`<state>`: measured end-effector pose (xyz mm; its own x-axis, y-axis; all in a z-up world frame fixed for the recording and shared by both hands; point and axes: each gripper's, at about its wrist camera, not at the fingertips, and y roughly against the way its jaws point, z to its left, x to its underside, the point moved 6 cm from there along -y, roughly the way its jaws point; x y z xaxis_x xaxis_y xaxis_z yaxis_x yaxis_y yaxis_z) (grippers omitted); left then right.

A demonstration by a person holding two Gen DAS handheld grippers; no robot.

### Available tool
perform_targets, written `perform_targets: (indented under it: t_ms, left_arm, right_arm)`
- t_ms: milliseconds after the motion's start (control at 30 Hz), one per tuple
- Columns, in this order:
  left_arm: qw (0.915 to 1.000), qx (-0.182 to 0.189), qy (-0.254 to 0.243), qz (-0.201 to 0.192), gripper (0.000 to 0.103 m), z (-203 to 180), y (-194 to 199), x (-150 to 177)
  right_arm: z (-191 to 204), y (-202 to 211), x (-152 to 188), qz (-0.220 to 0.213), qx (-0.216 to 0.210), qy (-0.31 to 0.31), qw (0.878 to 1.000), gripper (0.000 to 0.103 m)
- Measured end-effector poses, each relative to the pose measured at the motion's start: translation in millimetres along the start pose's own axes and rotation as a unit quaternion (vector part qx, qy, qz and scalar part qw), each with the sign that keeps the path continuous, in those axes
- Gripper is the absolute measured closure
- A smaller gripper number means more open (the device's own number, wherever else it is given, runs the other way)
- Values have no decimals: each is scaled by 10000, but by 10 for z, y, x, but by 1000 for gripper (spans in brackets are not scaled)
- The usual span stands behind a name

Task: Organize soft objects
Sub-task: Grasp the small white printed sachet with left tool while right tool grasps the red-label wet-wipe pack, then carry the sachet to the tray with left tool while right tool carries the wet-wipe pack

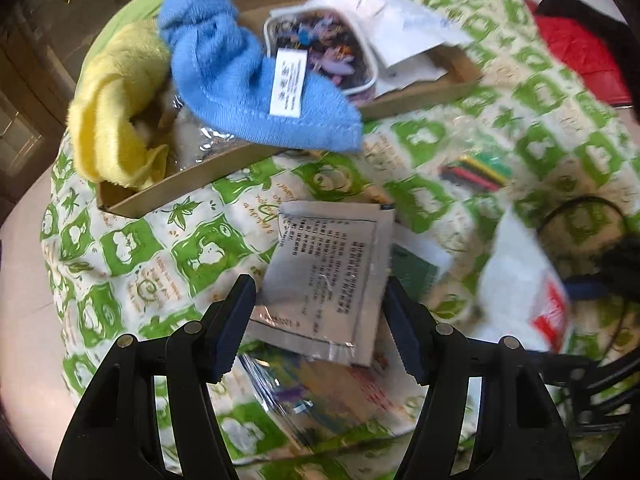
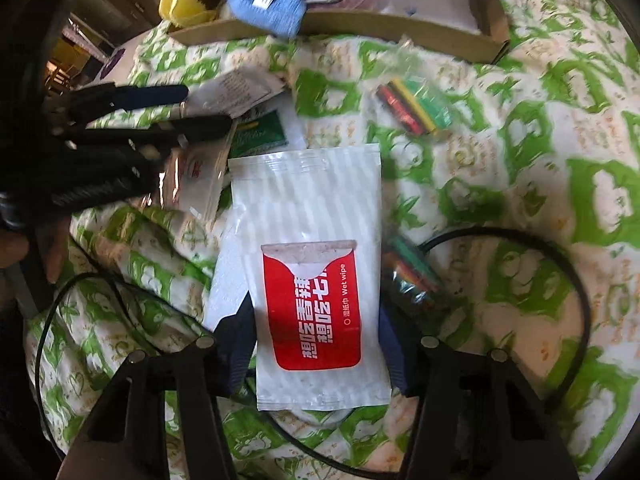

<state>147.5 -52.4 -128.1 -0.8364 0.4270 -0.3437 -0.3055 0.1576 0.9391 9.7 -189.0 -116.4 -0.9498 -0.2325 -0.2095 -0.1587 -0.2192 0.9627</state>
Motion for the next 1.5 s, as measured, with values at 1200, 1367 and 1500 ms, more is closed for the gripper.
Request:
perform_targets:
  t_ms: [1200, 1367, 1500]
  left_arm:
    - [9856, 628, 1270, -923, 58, 213, 469, 126]
    - [9834, 670, 1346, -1016, 58, 233, 494, 100]
    - [9836, 612, 1351, -1027, 58, 225, 487, 75]
  right_arm:
    - [-159, 407, -96, -1088, 30, -76, 9940, 49]
    - [-120, 353, -120, -1107, 167, -27, 9937, 49]
    - [-78, 252, -140, -1038, 202, -22, 9944, 49]
